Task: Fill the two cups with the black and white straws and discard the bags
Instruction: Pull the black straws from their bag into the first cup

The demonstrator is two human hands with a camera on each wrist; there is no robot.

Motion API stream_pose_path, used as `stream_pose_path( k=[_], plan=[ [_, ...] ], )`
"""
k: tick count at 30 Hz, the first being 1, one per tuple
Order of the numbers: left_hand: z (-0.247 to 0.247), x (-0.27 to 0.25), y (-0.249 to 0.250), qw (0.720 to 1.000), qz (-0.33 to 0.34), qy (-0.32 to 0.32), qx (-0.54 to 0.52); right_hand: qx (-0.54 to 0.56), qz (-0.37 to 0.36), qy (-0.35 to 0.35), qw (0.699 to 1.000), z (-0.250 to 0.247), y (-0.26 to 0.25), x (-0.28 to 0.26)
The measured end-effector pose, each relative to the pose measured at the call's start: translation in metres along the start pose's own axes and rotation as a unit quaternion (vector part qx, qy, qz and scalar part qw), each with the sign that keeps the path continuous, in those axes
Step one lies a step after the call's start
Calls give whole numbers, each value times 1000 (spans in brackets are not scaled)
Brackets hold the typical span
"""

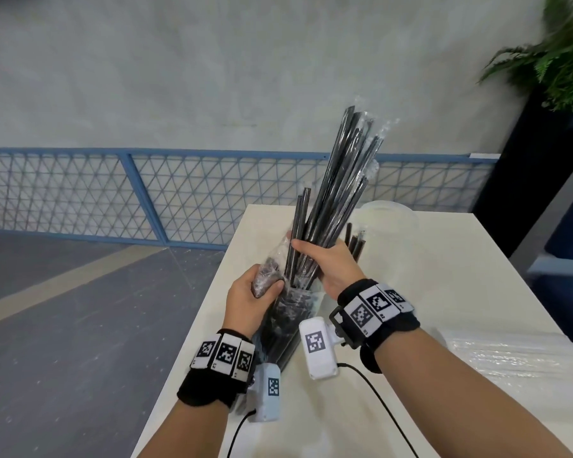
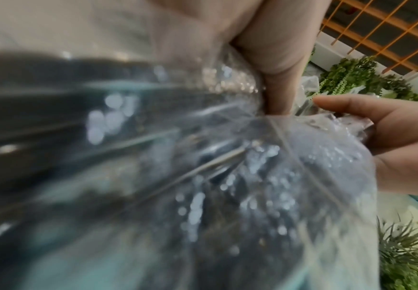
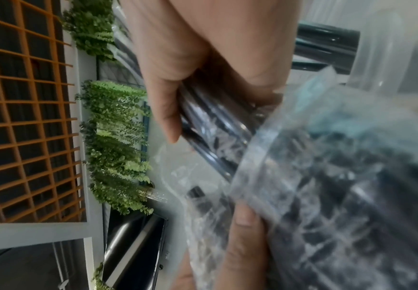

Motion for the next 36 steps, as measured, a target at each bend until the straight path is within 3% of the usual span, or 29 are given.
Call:
stream_pose_path(
  k=[3, 9, 16, 22, 26, 31, 36],
  plan=[
    [1, -1, 1, 1000, -1, 2, 1, 7, -5, -11, 1000, 1, 0, 0],
    [-14, 4, -18, 998, -43, 55, 10, 142, 10, 93, 985, -19, -11, 19],
    [-15, 7, -15, 996, -34, 76, 25, 195, 8, 127, 973, -30, -17, 28],
    [-32, 14, -28, 992, -55, 117, 8, 228, -48, 166, 958, -53, -44, 35],
    [-37, 13, -23, 989, -44, 140, -19, 174, -114, 194, 959, -62, -62, 39],
    [-32, 12, -14, 983, -51, 143, -103, 4, -177, 185, 967, -55, -44, 40],
    [-17, 5, -10, 982, -48, 116, -143, -80, -149, 134, 977, -50, 0, 40]
  ],
)
Point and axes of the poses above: each hand's wrist, its own x-axis towards the middle knuckle, its own z-axis out of the palm, y = z × x, the point moved 6 cm from there along x, towards the middle knuckle, and after that the axes turned 9 degrees about y, right-handed, at the moved point
